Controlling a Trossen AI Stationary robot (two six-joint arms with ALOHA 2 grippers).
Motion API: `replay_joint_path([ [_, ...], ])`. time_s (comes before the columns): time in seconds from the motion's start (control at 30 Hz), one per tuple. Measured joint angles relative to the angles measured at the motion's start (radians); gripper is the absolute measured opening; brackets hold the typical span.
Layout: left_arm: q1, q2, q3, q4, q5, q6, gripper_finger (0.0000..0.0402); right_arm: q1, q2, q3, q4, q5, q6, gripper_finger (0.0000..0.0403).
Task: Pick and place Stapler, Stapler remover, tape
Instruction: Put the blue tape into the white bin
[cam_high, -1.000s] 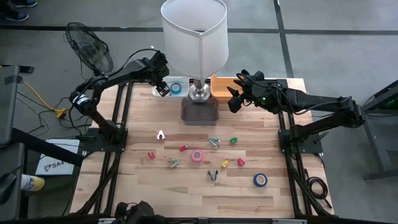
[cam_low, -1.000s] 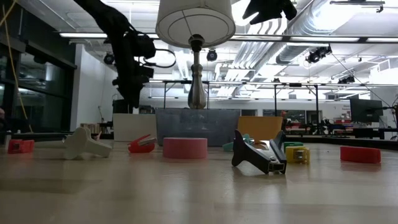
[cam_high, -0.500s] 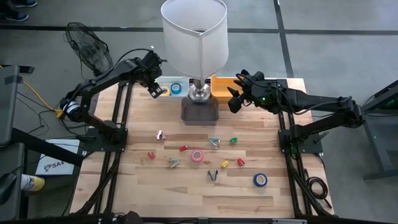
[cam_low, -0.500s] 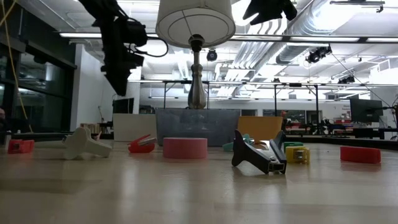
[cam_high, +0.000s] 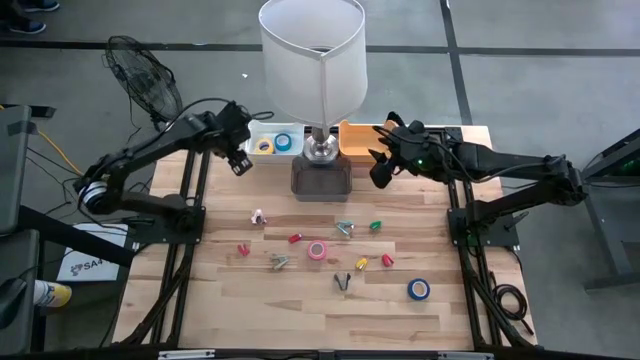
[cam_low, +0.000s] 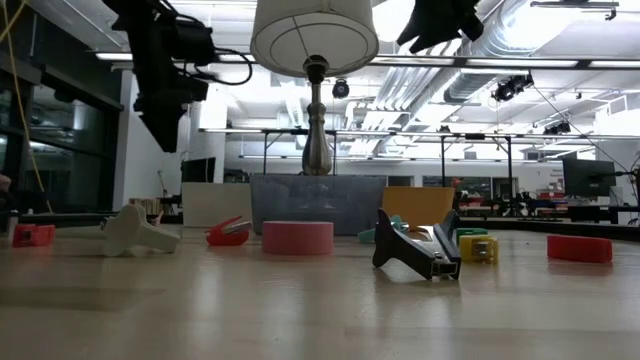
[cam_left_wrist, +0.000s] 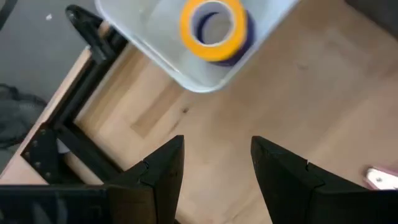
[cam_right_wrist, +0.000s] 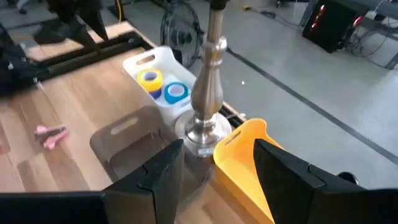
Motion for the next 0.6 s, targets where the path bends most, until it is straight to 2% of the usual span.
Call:
replay_joint_path([
  [0.27, -0.136, -0.133, -0.069, 0.102, 0.114, 0.055, 0.0182, 0.000, -0.067, -0.004, -0.075, -0.261, -0.076, 0.0185],
  [0.6, -0.288, -0.172, -0.079, 0.118, 0.138, 0.049, 0.0182, 0.001, -0.108, -0.005, -0.246, -0.425, -0.078, 0.0185],
])
